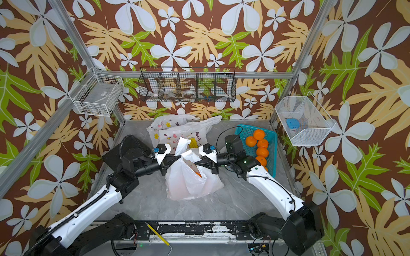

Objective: Place the oranges into plastic bags & tie knots
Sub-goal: Tie the plastic bag at the center of the board.

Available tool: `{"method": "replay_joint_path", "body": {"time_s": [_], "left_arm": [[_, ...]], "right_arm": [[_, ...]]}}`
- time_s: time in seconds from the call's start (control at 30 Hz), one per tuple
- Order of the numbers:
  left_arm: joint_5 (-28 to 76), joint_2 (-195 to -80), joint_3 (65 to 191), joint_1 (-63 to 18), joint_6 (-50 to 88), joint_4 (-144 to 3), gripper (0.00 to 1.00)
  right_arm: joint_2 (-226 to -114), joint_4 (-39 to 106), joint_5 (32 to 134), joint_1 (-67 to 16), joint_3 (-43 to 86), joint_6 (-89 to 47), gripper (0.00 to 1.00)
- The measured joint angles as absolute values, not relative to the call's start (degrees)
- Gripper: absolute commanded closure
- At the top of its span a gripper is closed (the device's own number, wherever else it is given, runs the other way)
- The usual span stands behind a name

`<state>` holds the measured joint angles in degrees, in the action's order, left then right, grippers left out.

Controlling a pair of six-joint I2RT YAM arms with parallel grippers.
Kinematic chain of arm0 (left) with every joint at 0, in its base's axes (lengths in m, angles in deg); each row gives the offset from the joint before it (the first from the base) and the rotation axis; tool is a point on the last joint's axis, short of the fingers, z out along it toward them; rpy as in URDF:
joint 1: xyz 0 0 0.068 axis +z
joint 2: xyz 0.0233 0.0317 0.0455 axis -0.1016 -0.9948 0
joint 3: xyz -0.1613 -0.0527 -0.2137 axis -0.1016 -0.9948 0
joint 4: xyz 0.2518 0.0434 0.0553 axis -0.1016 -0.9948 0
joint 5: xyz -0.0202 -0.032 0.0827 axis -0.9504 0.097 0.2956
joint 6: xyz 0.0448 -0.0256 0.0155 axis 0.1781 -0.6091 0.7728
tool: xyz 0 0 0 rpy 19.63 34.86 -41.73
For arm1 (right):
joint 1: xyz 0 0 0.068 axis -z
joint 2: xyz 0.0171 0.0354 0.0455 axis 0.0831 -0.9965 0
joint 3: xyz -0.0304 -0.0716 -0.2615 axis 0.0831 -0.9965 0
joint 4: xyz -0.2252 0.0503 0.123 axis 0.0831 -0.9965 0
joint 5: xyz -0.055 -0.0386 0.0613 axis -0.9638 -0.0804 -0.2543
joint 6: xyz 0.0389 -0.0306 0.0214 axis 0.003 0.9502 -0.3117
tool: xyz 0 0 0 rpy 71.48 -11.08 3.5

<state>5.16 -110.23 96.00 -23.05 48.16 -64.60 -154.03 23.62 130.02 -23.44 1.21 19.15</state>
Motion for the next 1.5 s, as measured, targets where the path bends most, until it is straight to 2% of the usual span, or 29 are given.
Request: {"method": "replay_joint_path", "body": {"time_s": [0.23, 0.57, 0.83, 0.93, 1.0, 1.2, 1.23, 1.43, 1.5], "left_arm": [[1.6, -110.6, 96.4, -23.1, 52.2, -66.7, 1.0], [-0.4, -110.8, 97.8, -23.1, 54.8, -69.1, 1.0], [-0.6, -111.1, 97.9, -23.1, 55.0, -69.4, 1.0], [-0.7, -111.2, 97.9, -23.1, 55.2, -69.4, 1.0], [-0.7, -111.4, 97.9, -23.1, 55.2, -69.4, 1.0], [-1.3, -111.3, 97.9, -23.2, 54.9, -69.5, 1.0], [-1.1, -111.1, 97.9, -23.2, 54.8, -69.6, 0.97], [-0.9, -110.7, 97.9, -22.9, 54.6, -69.0, 0.67], [-2.1, -110.8, 97.9, -23.2, 54.4, -68.5, 0.61]], "right_arm": [[-159.0, 19.8, 129.7, -24.8, 5.7, 22.0, 1.0], [-164.0, 16.9, 130.4, -25.3, 10.5, 24.0, 0.77], [-166.3, 16.8, 131.2, -26.9, 13.4, 24.3, 0.66], [-166.8, 17.1, 131.6, -27.7, 13.9, 24.6, 0.65], [-167.2, 17.3, 131.7, -28.2, 14.3, 24.4, 0.69], [-167.6, 17.6, 131.1, -29.0, 15.2, 24.0, 0.98], [-167.5, 17.5, 130.7, -29.1, 15.2, 24.6, 1.0], [-166.1, 16.2, 129.5, -29.1, 14.4, 24.9, 1.0], [-166.0, 16.1, 129.3, -29.1, 14.4, 24.8, 1.0]]}}
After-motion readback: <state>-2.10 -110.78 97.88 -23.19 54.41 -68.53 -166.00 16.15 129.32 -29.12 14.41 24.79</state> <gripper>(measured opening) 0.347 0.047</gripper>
